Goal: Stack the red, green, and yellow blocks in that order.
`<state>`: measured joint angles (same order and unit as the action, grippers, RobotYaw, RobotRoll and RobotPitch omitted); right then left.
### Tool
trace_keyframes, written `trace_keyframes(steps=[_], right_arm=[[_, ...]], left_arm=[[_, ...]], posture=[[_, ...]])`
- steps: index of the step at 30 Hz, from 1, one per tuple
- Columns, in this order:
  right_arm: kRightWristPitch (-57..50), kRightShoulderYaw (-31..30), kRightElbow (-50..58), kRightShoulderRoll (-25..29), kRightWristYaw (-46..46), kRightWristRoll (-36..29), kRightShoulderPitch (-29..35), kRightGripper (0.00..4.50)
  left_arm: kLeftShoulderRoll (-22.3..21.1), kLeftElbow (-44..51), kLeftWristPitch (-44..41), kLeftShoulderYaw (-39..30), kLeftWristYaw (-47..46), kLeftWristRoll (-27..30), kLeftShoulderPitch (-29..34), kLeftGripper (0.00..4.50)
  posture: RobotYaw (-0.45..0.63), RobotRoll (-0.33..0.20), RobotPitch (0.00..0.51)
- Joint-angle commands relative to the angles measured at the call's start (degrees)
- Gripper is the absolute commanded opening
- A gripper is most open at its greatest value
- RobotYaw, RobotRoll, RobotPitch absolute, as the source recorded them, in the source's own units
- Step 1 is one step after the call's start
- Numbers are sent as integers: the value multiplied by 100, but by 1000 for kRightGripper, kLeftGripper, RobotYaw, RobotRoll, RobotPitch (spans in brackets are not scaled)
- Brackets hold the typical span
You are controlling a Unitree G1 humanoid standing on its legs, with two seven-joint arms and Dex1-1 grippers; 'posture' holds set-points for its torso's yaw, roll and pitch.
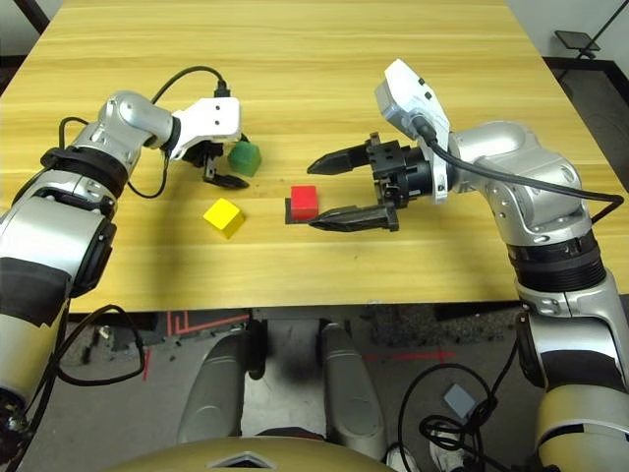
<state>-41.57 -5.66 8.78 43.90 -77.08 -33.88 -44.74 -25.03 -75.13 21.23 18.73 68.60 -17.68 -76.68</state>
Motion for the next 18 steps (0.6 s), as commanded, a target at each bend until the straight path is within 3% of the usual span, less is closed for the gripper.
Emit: trace_keyframes(steps=[1,3,4,12,18], right_arm=[[47,43,-16,53,-8,-13,-6,4500],[94,21,-82,40,-22,19,-16,4500],[131,6,-116,33,-31,42,-14,4500],[362,-119,-412,17,-164,190,-14,4500],[770,-196,-1036,196,-411,549,206,4500]], left_arm=[[-9,-88,-61,-48,-11,-76,85,2784],[-18,-75,-41,-114,-34,-63,74,2120],[-37,-66,8,-108,-65,-98,72,2053],[-89,-23,-219,-296,29,38,-110,2053],[-133,311,-981,-737,430,427,-788,2053]], posture=[[-222,-128,253],[-213,-127,256],[-209,-126,255],[-154,-124,253],[-67,-105,250]])
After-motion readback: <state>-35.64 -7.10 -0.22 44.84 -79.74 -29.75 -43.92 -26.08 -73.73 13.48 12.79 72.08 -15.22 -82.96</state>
